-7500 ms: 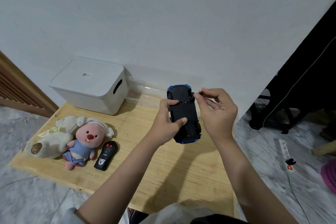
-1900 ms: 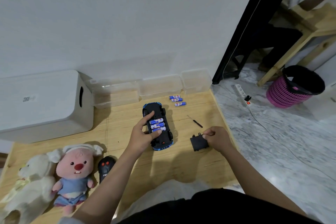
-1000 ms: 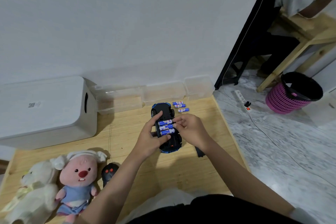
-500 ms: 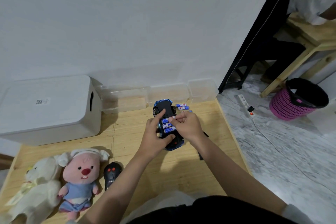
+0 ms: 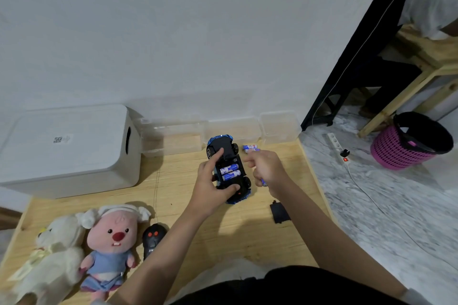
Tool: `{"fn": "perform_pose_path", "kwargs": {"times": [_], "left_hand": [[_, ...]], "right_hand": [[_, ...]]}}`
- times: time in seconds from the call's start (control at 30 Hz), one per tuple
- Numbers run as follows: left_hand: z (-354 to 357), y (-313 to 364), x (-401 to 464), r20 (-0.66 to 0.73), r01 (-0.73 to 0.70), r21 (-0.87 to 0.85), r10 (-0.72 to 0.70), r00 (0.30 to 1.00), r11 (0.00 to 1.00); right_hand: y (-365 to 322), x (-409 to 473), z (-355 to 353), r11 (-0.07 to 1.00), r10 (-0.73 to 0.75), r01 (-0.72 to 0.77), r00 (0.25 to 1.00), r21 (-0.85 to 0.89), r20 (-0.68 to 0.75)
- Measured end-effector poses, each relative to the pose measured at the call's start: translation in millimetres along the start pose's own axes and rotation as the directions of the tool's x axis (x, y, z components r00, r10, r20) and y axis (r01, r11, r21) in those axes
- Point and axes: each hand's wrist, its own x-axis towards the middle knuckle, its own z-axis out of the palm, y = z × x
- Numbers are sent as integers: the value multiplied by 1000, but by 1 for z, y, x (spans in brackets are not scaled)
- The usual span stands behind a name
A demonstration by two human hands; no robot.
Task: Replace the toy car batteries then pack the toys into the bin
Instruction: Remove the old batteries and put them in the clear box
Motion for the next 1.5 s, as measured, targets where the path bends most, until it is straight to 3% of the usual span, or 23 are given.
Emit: {"fn": "perform_pose_path", "kwargs": {"times": [0.07,0.33,0.57,0.83,0.9,1.0,1.1,1.2,1.27,1.33,1.4,1.43,1.5], "left_hand": [[1,-1,1,-8,-1,-5,1,1000,1000],[0,2,5,-61,-36,51,39,997,998],[-2,3,6,-96,-40,41,44,994,998],[-1,3,7,-82,-38,31,40,996,999],[0,4,6,-65,-26,24,27,997,999],[-1,5,4,-54,-3,-12,2,999,1000],[-6,7,3,-23,22,-55,-24,999,998],[-10,10,3,16,23,-94,-21,1000,995],[-11,11,4,61,11,-134,-3,998,991],[-12,9,5,118,27,-170,-7,993,985],[-14,8,6,170,55,-183,-24,985,982],[-15,9,7,193,64,-182,-28,981,981],[-18,11,8,240,79,-175,-35,970,981]], "right_hand": [[1,-2,3,992,-16,15,1000,-127,-9],[4,-3,14,935,-129,120,992,-334,-6],[4,3,19,951,-125,119,992,-285,-3],[-1,0,20,929,-269,241,961,-280,-63],[-4,0,20,962,-236,219,968,-165,-88],[-9,4,13,957,-87,81,996,279,8],[-14,5,-1,755,44,-192,969,628,243],[-17,3,-7,642,61,-301,937,706,344],[-19,3,-6,676,91,-320,930,663,356],[-22,3,-4,838,82,-253,934,484,347],[-21,3,-3,986,-77,28,949,162,306],[-20,3,-3,974,-211,225,926,-9,313],[-19,4,-5,815,-375,503,836,-288,400]]}}
